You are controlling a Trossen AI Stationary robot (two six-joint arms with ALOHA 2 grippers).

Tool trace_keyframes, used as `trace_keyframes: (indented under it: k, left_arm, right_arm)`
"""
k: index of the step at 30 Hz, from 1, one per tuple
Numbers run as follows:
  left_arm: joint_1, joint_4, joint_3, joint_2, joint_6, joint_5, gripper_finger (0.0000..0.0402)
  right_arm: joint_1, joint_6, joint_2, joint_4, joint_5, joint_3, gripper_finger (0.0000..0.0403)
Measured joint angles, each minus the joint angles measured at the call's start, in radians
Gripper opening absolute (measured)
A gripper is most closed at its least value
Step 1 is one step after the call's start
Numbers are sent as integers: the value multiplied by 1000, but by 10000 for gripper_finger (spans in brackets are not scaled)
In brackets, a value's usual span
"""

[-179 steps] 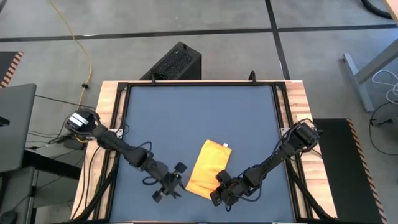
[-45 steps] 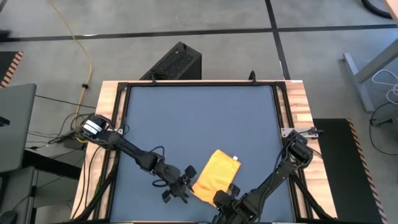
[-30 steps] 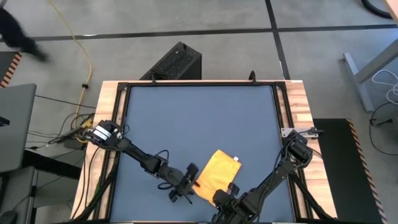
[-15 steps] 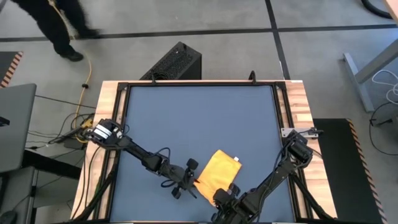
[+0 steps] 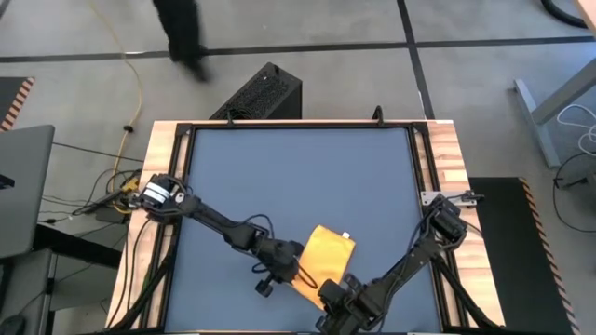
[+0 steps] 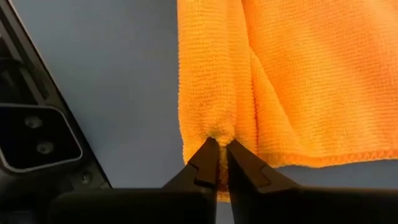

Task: Roll towel
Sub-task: Roll the yellow microfiber cloth

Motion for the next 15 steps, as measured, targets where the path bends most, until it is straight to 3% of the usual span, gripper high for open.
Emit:
trace_keyframes:
  k: [4, 9, 15]
  left_arm:
    - [14, -105, 33, 0, -1, 3, 2]
    - [19, -81, 24, -1, 7, 10, 1]
    - [35, -57, 22, -1, -3, 92, 1]
  right_arm:
    - [-19, 3, -21, -6, -7, 0, 54]
    - [-23, -23, -77, -65, -7, 0, 71]
    - [3, -6, -120, -140, 57, 0, 85]
